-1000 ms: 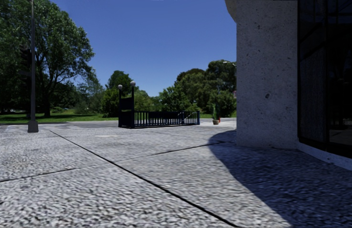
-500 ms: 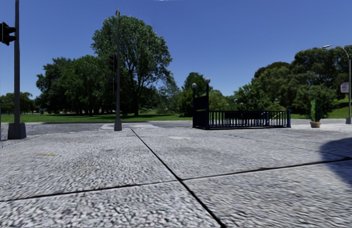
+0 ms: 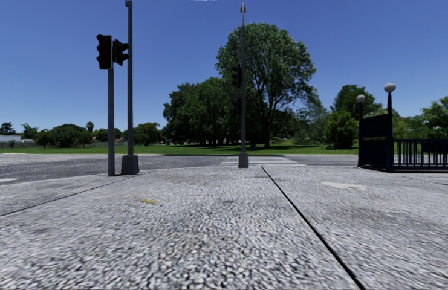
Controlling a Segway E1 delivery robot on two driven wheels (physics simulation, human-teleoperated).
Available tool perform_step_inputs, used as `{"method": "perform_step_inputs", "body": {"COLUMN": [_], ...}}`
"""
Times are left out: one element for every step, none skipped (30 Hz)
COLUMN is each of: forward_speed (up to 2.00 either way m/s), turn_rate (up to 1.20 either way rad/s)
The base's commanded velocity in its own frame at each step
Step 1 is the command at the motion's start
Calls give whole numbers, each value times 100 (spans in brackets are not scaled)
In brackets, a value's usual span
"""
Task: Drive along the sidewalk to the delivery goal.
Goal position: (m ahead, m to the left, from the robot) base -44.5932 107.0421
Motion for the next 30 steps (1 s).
{"method": "perform_step_inputs", "body": {"forward_speed": [200, 200, 200, 200, 200, 200, 200, 200, 200, 200, 200, 200, 200, 200, 200, 200, 200, 200, 200, 200, 200, 200, 200, 200, 200, 200, 200, 200, 200, 200], "turn_rate": [85, 85, 85, 85, 85, 85, 85, 85, 85, 84, 83, 83, 83, 82, 81, 80, 80, 77, 77, 76, 76, 76, 74, 73, 72, 72, 72, 72, 72, 72]}}
